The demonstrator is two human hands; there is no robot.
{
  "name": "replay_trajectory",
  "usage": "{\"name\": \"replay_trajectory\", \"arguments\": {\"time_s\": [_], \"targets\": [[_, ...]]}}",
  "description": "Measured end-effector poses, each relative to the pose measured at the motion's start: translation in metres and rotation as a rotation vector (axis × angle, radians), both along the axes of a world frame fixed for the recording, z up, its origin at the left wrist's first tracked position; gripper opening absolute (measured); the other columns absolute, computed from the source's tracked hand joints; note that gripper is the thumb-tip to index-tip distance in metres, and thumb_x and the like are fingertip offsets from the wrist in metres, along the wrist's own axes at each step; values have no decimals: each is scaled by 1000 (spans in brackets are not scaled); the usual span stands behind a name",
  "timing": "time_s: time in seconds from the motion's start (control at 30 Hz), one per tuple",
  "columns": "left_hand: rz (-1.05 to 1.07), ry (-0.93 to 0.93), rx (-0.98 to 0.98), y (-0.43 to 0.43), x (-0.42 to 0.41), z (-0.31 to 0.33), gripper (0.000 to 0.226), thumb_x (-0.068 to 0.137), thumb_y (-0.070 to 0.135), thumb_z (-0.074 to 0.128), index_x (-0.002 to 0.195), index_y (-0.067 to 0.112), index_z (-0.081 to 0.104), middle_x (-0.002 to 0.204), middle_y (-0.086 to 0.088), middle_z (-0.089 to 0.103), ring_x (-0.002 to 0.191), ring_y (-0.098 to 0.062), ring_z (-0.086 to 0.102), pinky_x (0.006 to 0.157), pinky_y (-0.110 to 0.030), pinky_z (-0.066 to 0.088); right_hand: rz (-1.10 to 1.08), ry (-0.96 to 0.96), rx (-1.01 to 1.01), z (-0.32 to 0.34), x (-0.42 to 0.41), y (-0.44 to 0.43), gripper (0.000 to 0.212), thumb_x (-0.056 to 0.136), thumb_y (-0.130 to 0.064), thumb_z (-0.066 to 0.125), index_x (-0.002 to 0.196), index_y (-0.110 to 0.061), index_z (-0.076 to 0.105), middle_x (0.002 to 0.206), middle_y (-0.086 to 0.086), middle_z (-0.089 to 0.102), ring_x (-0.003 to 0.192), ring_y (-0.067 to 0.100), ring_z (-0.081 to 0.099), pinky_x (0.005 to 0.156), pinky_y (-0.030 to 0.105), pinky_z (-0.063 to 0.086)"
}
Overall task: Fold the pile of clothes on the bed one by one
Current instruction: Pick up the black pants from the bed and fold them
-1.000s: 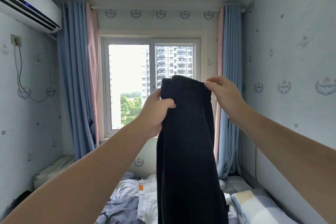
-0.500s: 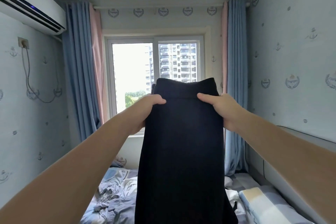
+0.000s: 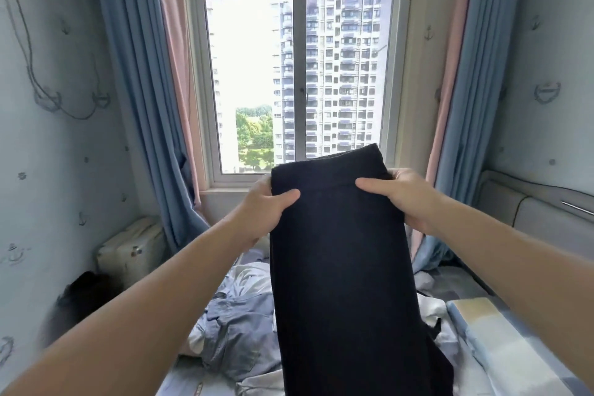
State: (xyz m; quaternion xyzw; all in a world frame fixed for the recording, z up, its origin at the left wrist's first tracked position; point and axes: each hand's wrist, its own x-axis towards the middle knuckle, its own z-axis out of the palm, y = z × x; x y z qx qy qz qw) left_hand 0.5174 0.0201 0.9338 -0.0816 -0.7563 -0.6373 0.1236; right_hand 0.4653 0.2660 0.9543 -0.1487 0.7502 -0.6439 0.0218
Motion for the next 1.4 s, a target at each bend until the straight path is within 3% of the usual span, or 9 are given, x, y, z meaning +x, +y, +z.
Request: {"name": "replay_trajectory", "arguments": {"time_s": [0.23,0.37,0.53,0.63,0.73,0.83,1.03,1.2,1.4], "targets": [[106,-139,-59,-57,-187,-134,22,92,17,73,111,24,63,105,2,75,101,-18,72,96,-46,56,-114,-41,265,-114,-175,-56,19,83,-26,82,99,-17,77,90,-5,78,89,18,75,77,31,60],[176,-266,-180,-97,-323,-287,26,80,42,78,100,38,61,92,11,74,88,-16,73,82,-46,60,-176,-122,434,-270,-313,-102,22,78,-40,85,94,-26,77,90,-9,76,90,16,71,86,35,56],[277,-326,-198,-124,-425,-476,17,92,26,73,102,29,60,93,10,68,88,-18,68,79,-44,58,-296,-238,423,-465,-416,-151,15,86,-28,79,94,-18,72,82,5,74,55,20,65,53,31,55],[367,-377,-159,-137,-477,-566,11,95,29,66,101,31,58,96,7,69,88,-22,70,84,-48,58,-346,-240,342,-554,-465,-175,11,90,-20,73,98,-15,69,87,4,74,65,21,74,70,42,63],[355,-387,-98,-144,-521,-628,39,102,24,54,140,29,46,138,5,58,126,-20,57,106,-35,45,-281,-214,291,-618,-503,-195,42,90,-18,71,130,-18,57,111,-7,67,104,13,68,98,41,54],[246,-444,-219,-146,-524,-684,66,105,29,49,160,29,14,168,5,8,154,-12,10,114,-23,12,-125,-207,354,-676,-506,-208,90,83,-34,72,158,-30,21,159,-11,33,146,10,31,120,40,31],[68,-593,-480,-133,-445,-761,72,102,48,48,160,39,6,169,8,-1,155,-16,-4,126,-43,9,-12,-287,658,-750,-446,-189,70,100,-47,51,159,-41,13,168,-14,2,154,7,-1,126,46,11],[1,-583,-761,-104,-390,-767,71,101,58,37,159,43,-1,169,10,-8,154,-16,-11,125,-44,5,48,-254,946,-749,-393,-169,62,103,-52,37,158,-44,8,168,-15,-3,155,15,-7,124,53,5],[-107,-520,-1032,-52,-295,-774,71,100,64,29,159,43,-5,168,6,-13,154,-22,-16,124,-49,1,128,-271,1011,-755,-296,-115,63,103,-53,33,158,-44,2,167,-17,-7,154,13,-9,124,48,3]]}}
